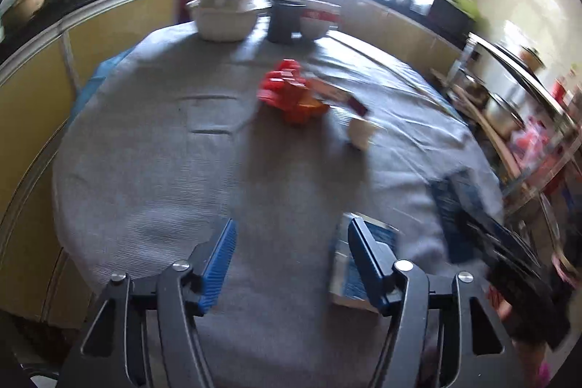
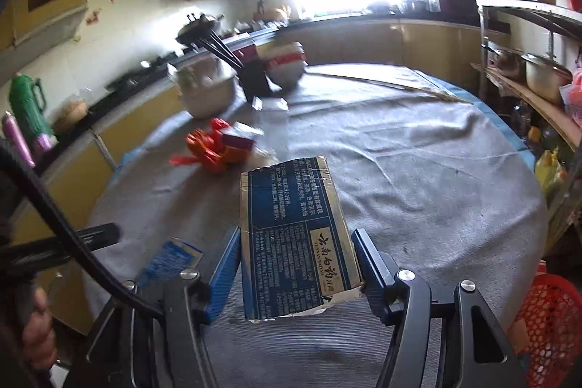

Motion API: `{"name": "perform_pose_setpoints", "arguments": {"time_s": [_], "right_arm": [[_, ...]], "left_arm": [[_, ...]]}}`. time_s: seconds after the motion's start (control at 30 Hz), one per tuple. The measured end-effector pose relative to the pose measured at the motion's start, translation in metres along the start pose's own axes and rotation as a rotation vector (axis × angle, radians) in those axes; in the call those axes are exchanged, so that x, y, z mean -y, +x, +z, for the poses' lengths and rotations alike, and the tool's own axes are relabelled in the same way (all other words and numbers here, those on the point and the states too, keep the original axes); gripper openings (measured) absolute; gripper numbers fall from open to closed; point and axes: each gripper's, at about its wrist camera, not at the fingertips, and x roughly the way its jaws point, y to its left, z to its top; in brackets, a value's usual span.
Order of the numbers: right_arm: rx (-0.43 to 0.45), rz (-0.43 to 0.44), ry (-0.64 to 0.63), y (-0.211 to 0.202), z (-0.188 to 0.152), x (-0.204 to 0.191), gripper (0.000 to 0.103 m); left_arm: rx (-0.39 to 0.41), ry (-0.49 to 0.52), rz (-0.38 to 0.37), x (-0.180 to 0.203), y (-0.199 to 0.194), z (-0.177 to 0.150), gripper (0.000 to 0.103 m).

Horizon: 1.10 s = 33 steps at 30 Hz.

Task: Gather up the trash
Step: 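Carry the carton and the Yunnan Baiyao box with both tools toward the red basket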

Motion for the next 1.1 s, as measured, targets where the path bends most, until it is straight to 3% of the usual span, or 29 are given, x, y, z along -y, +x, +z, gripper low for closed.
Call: {"name": "perform_pose_setpoints", "arguments": {"time_s": [0.07,0.17,0.27,0.37,0.53,0.6,0.67,0.8,0.87,0.93,1.1], "right_arm": [[-0.029,-0.022,0.020,0.008,-0.003,0.006,0.066],[-0.064,-0.041,0.055,0.016,-0.012,0.021,0.066],[-0.067,-0.004,0.086,0.015,-0.017,0.035,0.069],[-0.061,0.017,0.088,0.012,-0.018,0.041,0.073],[-0.063,0.057,0.073,0.014,-0.021,0.041,0.075],[-0.050,0.067,0.060,0.014,-0.021,0.038,0.077],[-0.042,0.073,0.048,0.014,-0.022,0.036,0.080],[-0.045,0.039,0.016,0.018,-0.026,0.029,0.080],[-0.038,0.022,-0.010,0.018,-0.028,0.027,0.079],[-0.039,0.001,-0.033,0.018,-0.030,0.024,0.064],[-0.015,0.001,-0.032,0.008,-0.028,0.024,0.061]], "left_arm": [[-0.001,0.081,-0.012,0.025,0.003,-0.008,0.078],[-0.014,0.171,-0.003,0.049,0.012,-0.018,0.079],[-0.054,0.226,0.000,0.063,0.031,-0.028,0.079],[-0.076,0.231,0.025,0.063,0.047,-0.031,0.079],[-0.040,0.195,0.022,0.048,0.051,-0.028,0.079],[-0.018,0.195,0.020,0.043,0.052,-0.025,0.077],[-0.013,0.203,0.020,0.042,0.056,-0.025,0.059],[0.004,0.224,0.028,0.045,0.057,-0.026,0.058],[0.008,0.230,0.026,0.047,0.057,-0.027,0.057],[0.013,0.226,0.018,0.046,0.057,-0.027,0.057],[0.031,0.212,0.022,0.043,0.050,-0.027,0.057]]}}
